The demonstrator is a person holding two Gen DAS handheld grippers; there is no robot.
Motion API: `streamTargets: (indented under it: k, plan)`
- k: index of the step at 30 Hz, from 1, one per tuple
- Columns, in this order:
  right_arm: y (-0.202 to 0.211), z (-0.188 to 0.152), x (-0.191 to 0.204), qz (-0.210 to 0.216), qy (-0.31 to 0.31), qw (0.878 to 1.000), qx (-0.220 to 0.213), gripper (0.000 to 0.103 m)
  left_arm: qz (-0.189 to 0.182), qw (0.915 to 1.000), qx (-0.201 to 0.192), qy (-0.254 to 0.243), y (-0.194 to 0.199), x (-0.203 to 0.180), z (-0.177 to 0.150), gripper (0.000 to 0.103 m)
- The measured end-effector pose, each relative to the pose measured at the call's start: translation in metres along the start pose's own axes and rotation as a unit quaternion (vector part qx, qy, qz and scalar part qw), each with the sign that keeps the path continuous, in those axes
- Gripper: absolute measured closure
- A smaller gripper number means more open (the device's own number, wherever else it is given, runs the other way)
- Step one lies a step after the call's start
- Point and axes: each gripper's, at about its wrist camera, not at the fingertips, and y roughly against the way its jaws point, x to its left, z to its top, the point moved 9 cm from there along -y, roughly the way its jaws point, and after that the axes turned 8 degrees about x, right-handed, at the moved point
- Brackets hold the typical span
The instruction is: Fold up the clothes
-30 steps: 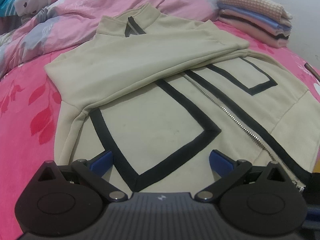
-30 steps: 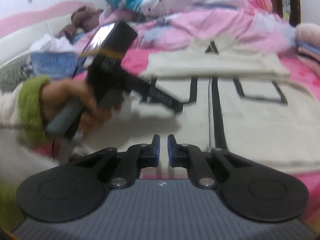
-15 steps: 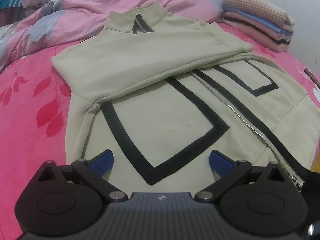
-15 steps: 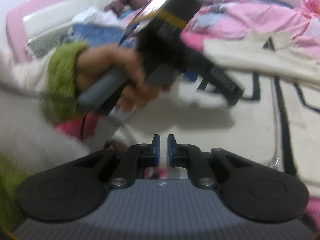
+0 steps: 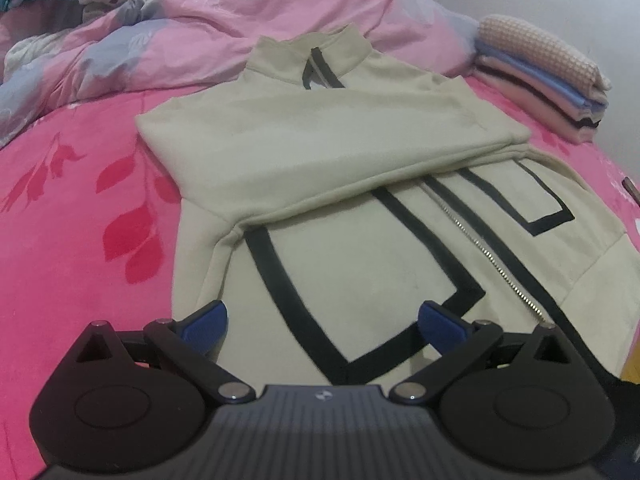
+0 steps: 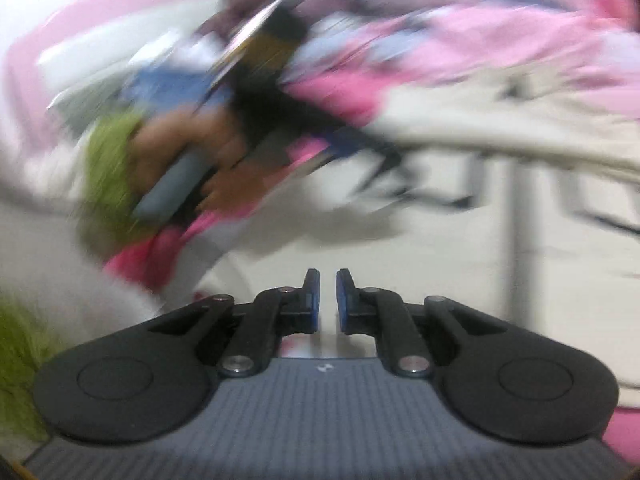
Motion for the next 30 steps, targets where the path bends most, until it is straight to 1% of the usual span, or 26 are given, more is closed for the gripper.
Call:
streamTargets:
  k: [2, 3, 4, 6, 8, 9, 11, 13, 15, 17, 18, 20, 21, 22, 23, 26, 28, 30]
  plan:
    - [0.016, 0.009, -0.045, -0.061, -0.048, 0.997, -0.030, 0.094, 0.003, 1.0000, -0.002, -0.008, -0.001, -0.006, 0.003, 0.001]
    - [0.025, 0.012, -0.069, -0.092, -0.073, 0.992, -0.044, 0.094, 0.003, 0.9999, -0.002, -0.012, -0.002, -0.009, 0.004, 0.001]
    - [0.029, 0.010, -0.090, -0.128, -0.090, 0.987, -0.045, 0.093, 0.003, 0.9999, -0.002, -0.016, -0.003, -0.013, 0.004, 0.001]
    - [0.034, -0.001, -0.127, -0.195, -0.122, 0.973, -0.037, 0.092, 0.001, 0.9997, -0.001, -0.023, -0.005, -0.021, 0.005, 0.001]
    - [0.033, -0.027, -0.156, -0.233, -0.161, 0.959, -0.007, 0.092, 0.001, 0.9995, 0.002, -0.031, -0.009, -0.027, 0.005, 0.001]
    - [0.033, -0.046, -0.169, -0.248, -0.178, 0.952, 0.021, 0.092, 0.001, 0.9994, 0.005, -0.033, -0.012, -0.030, 0.005, 0.001]
    - [0.042, -0.071, -0.172, -0.245, -0.183, 0.952, 0.020, 0.093, 0.003, 0.9993, 0.013, -0.036, -0.018, -0.033, 0.003, 0.001]
    - [0.053, -0.078, -0.169, -0.251, -0.204, 0.946, 0.028, 0.095, 0.005, 0.9992, 0.016, -0.036, -0.023, -0.033, 0.001, 0.000]
    - [0.064, -0.084, -0.165, -0.259, -0.226, 0.938, 0.038, 0.093, 0.008, 0.9992, 0.014, -0.038, -0.024, -0.034, 0.001, 0.000]
    - [0.073, -0.079, -0.142, -0.249, -0.203, 0.947, 0.018, 0.092, 0.009, 0.9991, 0.013, -0.039, -0.025, -0.034, 0.001, 0.000]
    - [0.074, -0.073, -0.130, -0.238, -0.174, 0.956, 0.007, 0.092, 0.010, 0.9991, 0.014, -0.039, -0.025, -0.034, 0.001, 0.000]
    - [0.068, -0.062, -0.102, -0.234, -0.084, 0.969, 0.007, 0.092, 0.011, 0.9990, 0.016, -0.039, -0.025, -0.035, 0.002, 0.000]
    - [0.061, -0.060, -0.089, -0.235, -0.032, 0.971, 0.017, 0.092, 0.011, 0.9990, 0.016, -0.039, -0.024, -0.035, 0.001, 0.000]
    - [0.053, -0.059, -0.077, -0.237, 0.022, 0.971, 0.029, 0.091, 0.012, 0.9990, 0.017, -0.039, -0.024, -0.035, 0.001, 0.000]
    - [0.045, -0.058, -0.065, -0.237, 0.075, 0.968, 0.042, 0.091, 0.010, 0.9990, 0.017, -0.041, -0.022, -0.036, 0.001, 0.001]
    - [0.033, -0.060, -0.053, -0.233, 0.159, 0.957, 0.073, 0.091, 0.004, 0.9987, 0.010, -0.050, -0.016, -0.042, 0.001, 0.001]
    - [0.026, -0.062, -0.046, -0.229, 0.211, 0.946, 0.094, 0.091, -0.001, 0.9981, 0.000, -0.061, -0.011, -0.049, 0.001, 0.001]
    - [0.019, -0.064, -0.040, -0.224, 0.262, 0.932, 0.114, 0.091, -0.002, 0.9975, -0.006, -0.070, -0.009, -0.055, 0.000, 0.001]
